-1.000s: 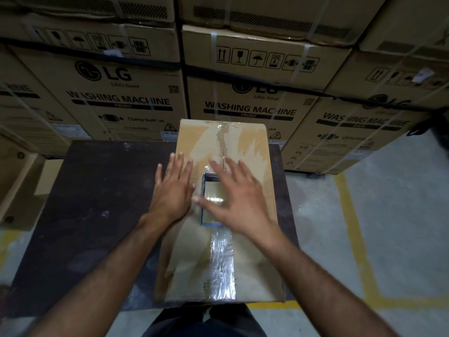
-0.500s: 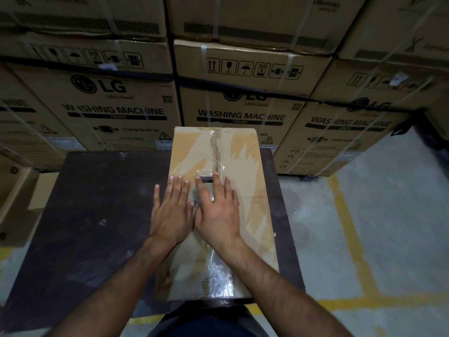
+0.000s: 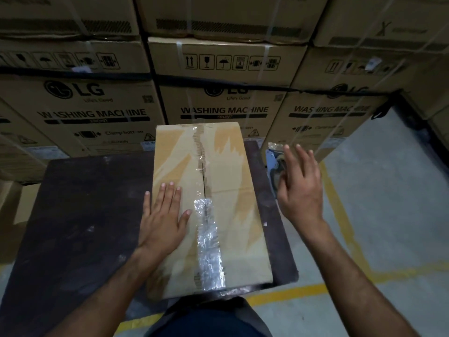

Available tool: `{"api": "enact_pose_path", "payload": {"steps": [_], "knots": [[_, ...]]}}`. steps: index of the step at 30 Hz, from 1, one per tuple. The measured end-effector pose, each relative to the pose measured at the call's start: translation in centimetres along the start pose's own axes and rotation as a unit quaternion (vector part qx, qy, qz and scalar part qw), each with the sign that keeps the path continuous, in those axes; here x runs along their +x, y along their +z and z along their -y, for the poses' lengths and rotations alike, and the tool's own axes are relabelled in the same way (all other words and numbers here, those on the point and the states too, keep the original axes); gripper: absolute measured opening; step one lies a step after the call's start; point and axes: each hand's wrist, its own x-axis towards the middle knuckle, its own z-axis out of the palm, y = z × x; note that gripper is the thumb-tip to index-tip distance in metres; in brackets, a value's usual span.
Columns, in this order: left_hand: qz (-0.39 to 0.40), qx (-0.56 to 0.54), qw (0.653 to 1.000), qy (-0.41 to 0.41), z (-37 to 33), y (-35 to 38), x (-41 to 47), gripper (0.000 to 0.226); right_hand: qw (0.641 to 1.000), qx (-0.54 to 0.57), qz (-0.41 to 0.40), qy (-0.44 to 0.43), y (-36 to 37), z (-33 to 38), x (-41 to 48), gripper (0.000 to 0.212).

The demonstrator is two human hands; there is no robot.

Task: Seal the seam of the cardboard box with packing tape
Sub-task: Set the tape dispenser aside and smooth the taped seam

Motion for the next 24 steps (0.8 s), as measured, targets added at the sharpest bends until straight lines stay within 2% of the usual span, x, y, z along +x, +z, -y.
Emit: {"api": "enact_pose_path", "payload": {"steps": [4,7,14,18,22,24], "knots": [[0.007,0.004,1.0,0.001,0.0,0.2,0.0,0.074,0.994,-0.01,0.097,0.045,4.0,-4.6,-2.6,0.06],[0.006,0.004,1.0,-0.002,-0.1,0.1,0.1,0.074,0.986,-0.013,0.163,0.043,7.2,-6.4,-5.0,0.061],[0.018,0.006,1.0,-0.011,-0.3,-0.1,0.1,0.074,0.972,-0.049,0.23,0.011,12.3,-9.3,-9.8,0.069],[0.019,0.003,1.0,-0.014,-0.4,-0.4,0.2,0.075,0.957,-0.031,0.283,0.057,14.7,-11.2,-12.7,0.065],[0.013,0.006,1.0,-0.013,-0.4,-0.6,0.3,0.075,0.944,-0.038,0.325,0.041,13.2,-10.2,-12.2,0.065],[0.011,0.01,1.0,-0.015,-0.3,-0.7,0.3,0.075,0.952,-0.044,0.3,0.049,11.9,-9.4,-10.7,0.063]]}}
